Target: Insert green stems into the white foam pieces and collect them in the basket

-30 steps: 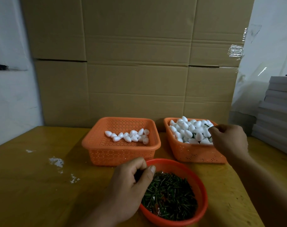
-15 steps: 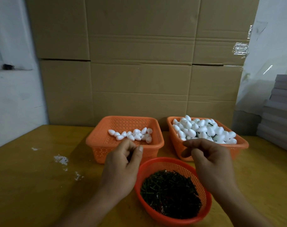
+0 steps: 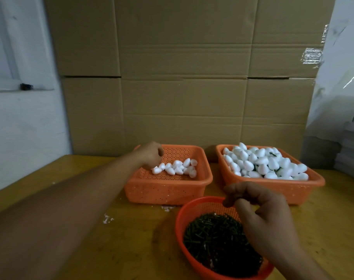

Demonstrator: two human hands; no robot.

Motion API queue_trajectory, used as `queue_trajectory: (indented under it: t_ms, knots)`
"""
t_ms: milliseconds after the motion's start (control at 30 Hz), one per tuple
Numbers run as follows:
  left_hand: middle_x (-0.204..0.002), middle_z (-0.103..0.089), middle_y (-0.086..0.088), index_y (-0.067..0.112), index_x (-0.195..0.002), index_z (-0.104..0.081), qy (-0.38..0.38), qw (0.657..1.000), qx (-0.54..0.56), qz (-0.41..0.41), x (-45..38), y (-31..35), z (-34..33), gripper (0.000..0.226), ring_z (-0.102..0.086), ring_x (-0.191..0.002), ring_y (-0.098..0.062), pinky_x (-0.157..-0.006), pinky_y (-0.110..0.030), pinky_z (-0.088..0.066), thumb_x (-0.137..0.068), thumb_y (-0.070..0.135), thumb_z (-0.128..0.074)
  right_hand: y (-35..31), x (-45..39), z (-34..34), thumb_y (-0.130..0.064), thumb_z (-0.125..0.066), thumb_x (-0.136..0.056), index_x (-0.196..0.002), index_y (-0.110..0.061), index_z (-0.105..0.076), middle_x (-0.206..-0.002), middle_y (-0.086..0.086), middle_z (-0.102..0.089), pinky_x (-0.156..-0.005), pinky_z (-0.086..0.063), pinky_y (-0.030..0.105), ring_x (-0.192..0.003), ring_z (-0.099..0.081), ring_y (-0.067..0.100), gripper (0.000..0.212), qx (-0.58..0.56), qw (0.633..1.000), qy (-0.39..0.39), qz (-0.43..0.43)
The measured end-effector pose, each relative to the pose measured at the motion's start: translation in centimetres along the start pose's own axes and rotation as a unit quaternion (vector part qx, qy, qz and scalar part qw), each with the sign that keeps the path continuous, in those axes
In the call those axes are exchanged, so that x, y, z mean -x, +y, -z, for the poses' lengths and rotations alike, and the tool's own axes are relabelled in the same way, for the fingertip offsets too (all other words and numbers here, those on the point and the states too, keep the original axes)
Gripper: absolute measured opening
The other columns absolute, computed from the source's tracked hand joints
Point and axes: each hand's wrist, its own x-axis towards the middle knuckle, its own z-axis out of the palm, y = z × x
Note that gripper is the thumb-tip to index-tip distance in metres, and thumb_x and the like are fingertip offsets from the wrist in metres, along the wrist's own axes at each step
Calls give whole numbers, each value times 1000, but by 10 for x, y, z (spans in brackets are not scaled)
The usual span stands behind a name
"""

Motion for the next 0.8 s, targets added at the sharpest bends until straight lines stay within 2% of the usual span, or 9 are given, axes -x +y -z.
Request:
queue_trajectory:
  t_ms: [100, 133, 233, 333, 400, 567, 667, 733, 800]
  knots:
    - [-115, -63, 3, 26, -130, -62, -90, 994, -64, -11, -9, -2, -2, 37, -62, -88, -14, -74, -29, -53, -93, 22, -62, 1, 1, 0, 7, -61, -82, -84, -30, -75, -74, -8, -74, -54, -44, 9, -66, -66, 5, 40, 11, 1000, 0, 8]
    - [-118, -62, 2, 26, -133, -59, -114, 990, -80, -11, -11, -2, -3, 41, -61, -89, -15, -73, -29, -53, -93, 22, -62, 1, 1, -1, 8, -61, -81, -84, -29, -75, -74, -7, -74, -52, -43, 8, -62, -65, 2, 40, 15, 1000, -1, 13]
    - [-139, -55, -4, 25, -140, -52, -148, 976, -158, -15, -16, 2, -10, 46, -58, -114, -23, -94, -37, -51, -95, 24, -61, 1, 1, -1, 9, -64, -78, -84, -30, -76, -73, -6, -73, -54, -43, 8, -60, -64, 1, 41, 37, 999, 4, 26]
    - [-141, -55, -6, 22, -141, -51, -151, 965, -213, -22, -18, 6, -18, 42, -56, -120, -25, -102, -41, -47, -99, 28, -54, 0, 0, -1, 8, -65, -76, -83, -31, -76, -71, -8, -72, -64, -46, 14, -71, -67, 4, 41, 60, 998, 15, 34]
    - [-140, -56, -6, 21, -141, -51, -155, 959, -238, -15, -18, 9, -21, 42, -56, -121, -26, -104, -42, -46, -100, 26, -53, 0, 0, 0, 8, -66, -75, -83, -31, -77, -71, -9, -71, -67, -50, 25, -73, -67, 4, 42, 67, 997, 17, 36]
    - [-121, -65, -7, 17, -118, -62, -143, 959, -243, -11, -20, 11, -27, 22, -61, -106, -26, -97, -43, -50, -98, 24, -57, 1, 0, -1, 0, -67, -77, -82, -34, -76, -71, -12, -70, -67, -51, 33, -72, -66, 5, 36, 69, 997, 22, 36]
    - [-115, -66, -6, 17, -111, -62, -133, 961, -240, -20, -21, 11, -30, 15, -62, -101, -24, -91, -39, -52, -96, 20, -60, 1, 0, -1, 5, -70, -75, -80, -36, -76, -71, -16, -70, -67, -49, 33, -72, -66, 4, 42, 71, 997, 24, 31]
    - [-110, -65, -5, 20, -105, -59, -128, 963, -238, -23, -21, 11, -30, 13, -61, -95, -23, -79, -35, -50, -93, 16, -64, 0, 1, -2, -9, -65, -74, -80, -37, -76, -73, -19, -69, -69, -50, 37, -72, -66, 6, 31, 67, 997, 26, 28]
    - [-109, -65, -4, 21, -103, -57, -124, 964, -235, -25, -22, 10, -31, 16, -62, -95, -22, -80, -36, -51, -91, 14, -66, -3, 1, -3, -17, -59, -71, -80, -37, -76, -73, -17, -69, -73, -52, 42, -72, -65, 8, 28, 65, 997, 24, 19]
